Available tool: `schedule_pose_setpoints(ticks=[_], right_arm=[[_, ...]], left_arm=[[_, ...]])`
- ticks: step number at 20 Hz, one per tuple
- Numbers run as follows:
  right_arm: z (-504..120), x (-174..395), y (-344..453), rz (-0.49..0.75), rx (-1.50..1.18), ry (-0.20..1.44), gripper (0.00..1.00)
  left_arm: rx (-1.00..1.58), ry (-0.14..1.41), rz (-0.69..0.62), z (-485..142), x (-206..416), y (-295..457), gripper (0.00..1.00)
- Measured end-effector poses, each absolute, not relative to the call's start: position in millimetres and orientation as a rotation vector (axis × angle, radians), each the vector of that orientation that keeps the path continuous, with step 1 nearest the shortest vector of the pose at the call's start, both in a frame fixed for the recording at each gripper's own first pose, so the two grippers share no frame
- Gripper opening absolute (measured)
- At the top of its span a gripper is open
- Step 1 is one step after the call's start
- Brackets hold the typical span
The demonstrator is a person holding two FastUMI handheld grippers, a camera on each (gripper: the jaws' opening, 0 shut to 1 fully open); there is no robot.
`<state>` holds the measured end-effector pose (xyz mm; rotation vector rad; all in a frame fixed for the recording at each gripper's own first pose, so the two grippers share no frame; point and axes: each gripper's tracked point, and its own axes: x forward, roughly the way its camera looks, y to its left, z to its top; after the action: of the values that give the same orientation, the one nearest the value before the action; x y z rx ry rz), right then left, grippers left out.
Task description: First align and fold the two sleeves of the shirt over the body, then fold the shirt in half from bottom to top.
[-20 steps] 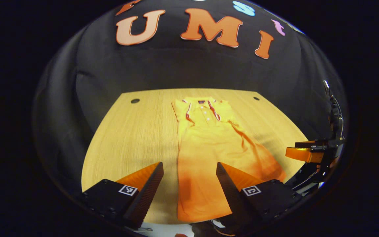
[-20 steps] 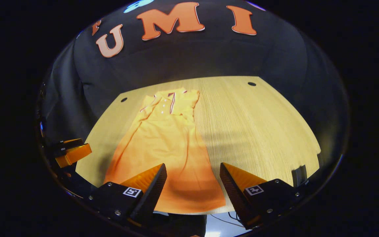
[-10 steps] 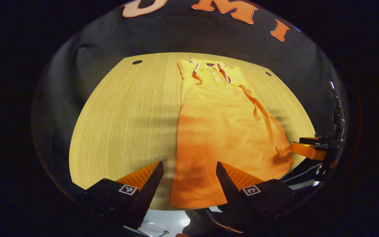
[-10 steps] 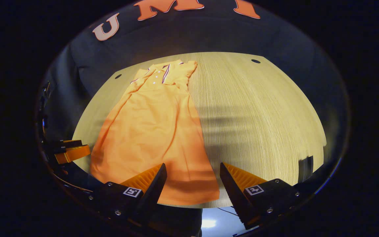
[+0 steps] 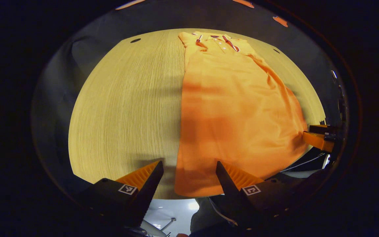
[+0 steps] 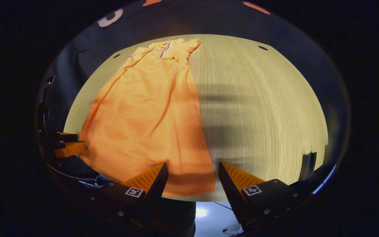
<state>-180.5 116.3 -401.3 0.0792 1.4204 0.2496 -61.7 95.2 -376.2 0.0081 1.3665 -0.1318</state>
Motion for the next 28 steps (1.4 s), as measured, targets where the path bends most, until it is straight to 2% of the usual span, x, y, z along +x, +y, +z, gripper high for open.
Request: schedule_pose_setpoints(ticks=[5, 8, 11, 12, 13, 14, 15, 17, 18, 19, 20, 28], right_arm=[[-406.1, -181.9, 117.3, 0.261, 0.082, 1.451, 0.92], [-408.4, -182.3, 114.8, 0.251, 0.039, 1.463, 0.84], [-410.1, -184.6, 116.2, 0.267, -0.014, 1.486, 0.69], [-410.1, -184.7, 117.0, 0.275, -0.019, 1.493, 0.66], [-408.8, -183.9, 116.3, 0.271, -0.013, 1.497, 0.58], [-409.3, -183.7, 117.5, 0.261, -0.003, 1.502, 0.52], [-410.5, -186.4, 119.0, 0.275, -0.005, 1.513, 0.4], [-412.1, -180.7, 122.2, 0.258, 0.027, 1.506, 0.4], [-405.4, -179.3, 120.7, 0.227, 0.065, 1.515, 0.27], [-409.6, -183.3, 125.5, 0.235, 0.088, 1.508, 0.13], [-405.7, -184.4, 125.6, 0.235, 0.104, 1.514, 0.13], [-383.1, -169.5, 150.0, 0.314, 0.263, 1.511, 0.1]], left_arm=[[0.02, 1.414, -0.115, -381.7, -64.5, 93.8, 1.0], [0.026, 1.43, -0.108, -381.9, -63.5, 92.1, 0.98], [0.037, 1.437, -0.122, -382.8, -62.7, 90.2, 0.98], [0.04, 1.432, -0.132, -382.3, -61.8, 89.3, 0.98], [0.043, 1.423, -0.134, -378.9, -58.7, 88.5, 0.97], [0.041, 1.397, -0.143, -382.7, -54.9, 85.1, 0.89], [0.023, 1.367, -0.134, -380.9, -49.2, 82.4, 0.67], [-0.004, 1.346, -0.124, -380.8, -46.3, 78.1, 0.23], [0.014, 1.351, -0.16, -382.4, -46.6, 76.3, 0.1], [0.003, 1.348, -0.165, -381.9, -47.7, 76.6, 0.1], [-0.027, 1.357, -0.168, -381.9, -44.6, 74.9, 0.02], [-0.107, 1.346, -0.206, -356.4, -32.7, 64.9, 0.01]])
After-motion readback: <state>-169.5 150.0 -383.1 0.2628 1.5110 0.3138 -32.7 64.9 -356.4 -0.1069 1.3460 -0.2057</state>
